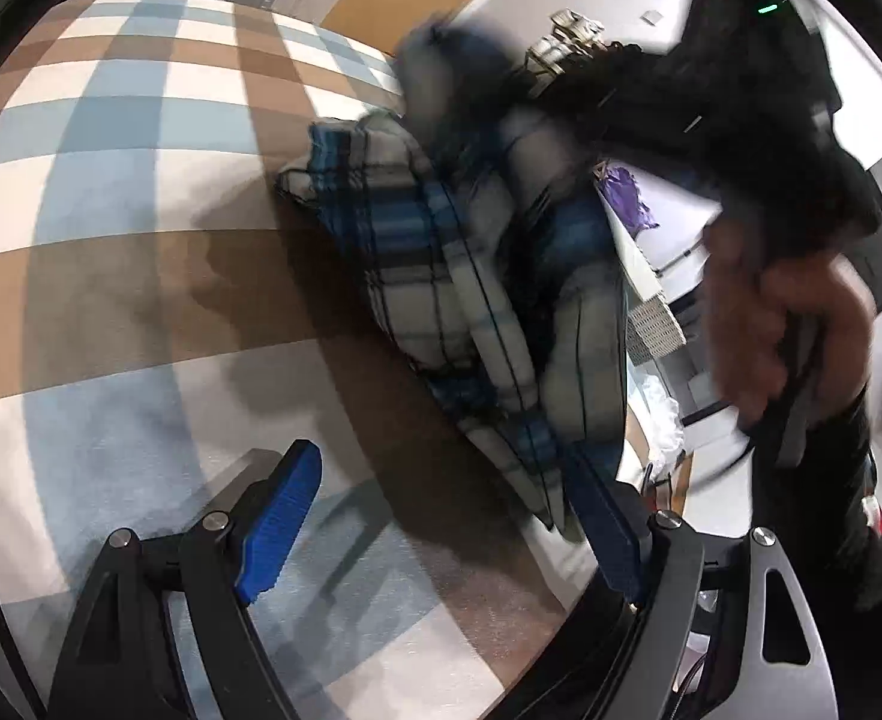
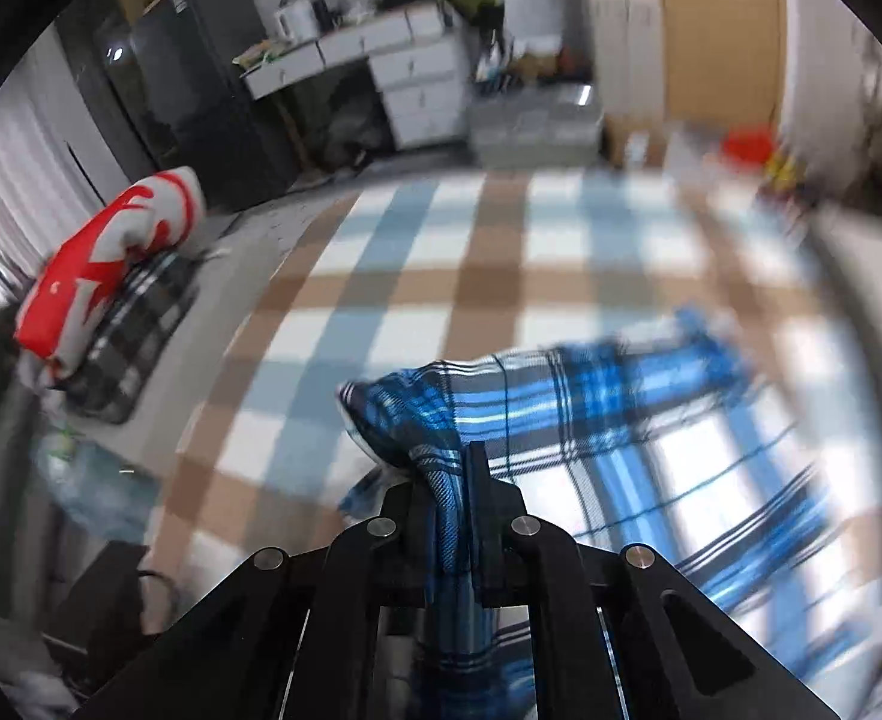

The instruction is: Fold large clothes

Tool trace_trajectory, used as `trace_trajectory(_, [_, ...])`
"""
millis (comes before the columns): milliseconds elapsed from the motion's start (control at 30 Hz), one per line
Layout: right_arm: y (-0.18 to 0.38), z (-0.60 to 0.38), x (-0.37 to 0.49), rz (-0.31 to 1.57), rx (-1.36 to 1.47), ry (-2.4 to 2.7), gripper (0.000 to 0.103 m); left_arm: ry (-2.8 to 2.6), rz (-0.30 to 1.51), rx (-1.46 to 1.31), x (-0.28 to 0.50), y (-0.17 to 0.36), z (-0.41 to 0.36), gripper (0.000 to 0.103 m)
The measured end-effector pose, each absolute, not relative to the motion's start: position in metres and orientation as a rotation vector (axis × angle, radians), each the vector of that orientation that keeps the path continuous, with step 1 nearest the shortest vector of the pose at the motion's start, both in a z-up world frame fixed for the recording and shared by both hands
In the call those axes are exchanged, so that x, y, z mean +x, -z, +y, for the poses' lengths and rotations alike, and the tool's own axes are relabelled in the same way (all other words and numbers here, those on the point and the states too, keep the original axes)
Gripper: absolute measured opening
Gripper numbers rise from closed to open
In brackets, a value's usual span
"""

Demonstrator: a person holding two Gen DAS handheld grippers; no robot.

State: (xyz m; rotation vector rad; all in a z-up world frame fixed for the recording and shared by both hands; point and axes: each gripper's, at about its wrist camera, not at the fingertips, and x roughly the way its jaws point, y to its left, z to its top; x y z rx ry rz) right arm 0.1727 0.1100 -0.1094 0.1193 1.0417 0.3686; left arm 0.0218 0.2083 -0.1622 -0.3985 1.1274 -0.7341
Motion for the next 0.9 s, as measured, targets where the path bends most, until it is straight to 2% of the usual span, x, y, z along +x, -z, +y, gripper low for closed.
trace_trajectory(100, [0.158,0.119,0.179,1.142,0.181,-0.406,0.008,0.699,1.14,-0.404,0.02,0.163,0.217,0.079])
trace_trajectory(267, [0.175,0.088,0.178,1.16,0.464,-0.522,0.016,0.638,1.141,-0.405,0.02,0.15,0.235,0.079])
trace_trajectory(300, [0.171,0.075,0.174,1.141,0.541,-0.57,0.021,0.63,1.136,-0.406,0.024,0.146,0.236,0.079])
trace_trajectory(367, [0.163,0.055,0.16,1.088,0.657,-0.663,0.065,0.612,1.114,-0.401,0.035,0.132,0.236,0.079])
trace_trajectory(433, [0.15,0.037,0.142,1.005,0.736,-0.747,0.076,0.617,1.085,-0.4,0.047,0.116,0.231,0.079])
trace_trajectory(500, [0.146,0.02,0.12,0.945,0.821,-0.818,0.078,0.65,1.048,-0.403,0.061,0.101,0.223,0.079])
trace_trajectory(567, [0.16,0.008,0.107,0.957,0.925,-0.852,0.087,0.687,1.019,-0.416,0.079,0.087,0.208,0.079])
trace_trajectory(667, [0.191,0.008,0.098,1.031,1.044,-0.925,0.087,0.81,1.033,-0.477,0.109,0.083,0.186,0.079])
trace_trajectory(800, [0.227,0.029,0.083,1.162,1.008,-0.919,0.084,0.927,1.157,-0.562,0.143,0.111,0.153,0.079])
trace_trajectory(833, [0.229,0.033,0.081,1.168,0.956,-0.884,0.066,0.898,1.21,-0.558,0.149,0.124,0.147,0.079])
trace_trajectory(867, [0.228,0.036,0.079,1.178,0.904,-0.852,0.055,0.858,1.249,-0.553,0.152,0.136,0.145,0.079])
trace_trajectory(900, [0.228,0.037,0.078,1.18,0.876,-0.835,0.053,0.839,1.275,-0.537,0.152,0.144,0.142,0.079])
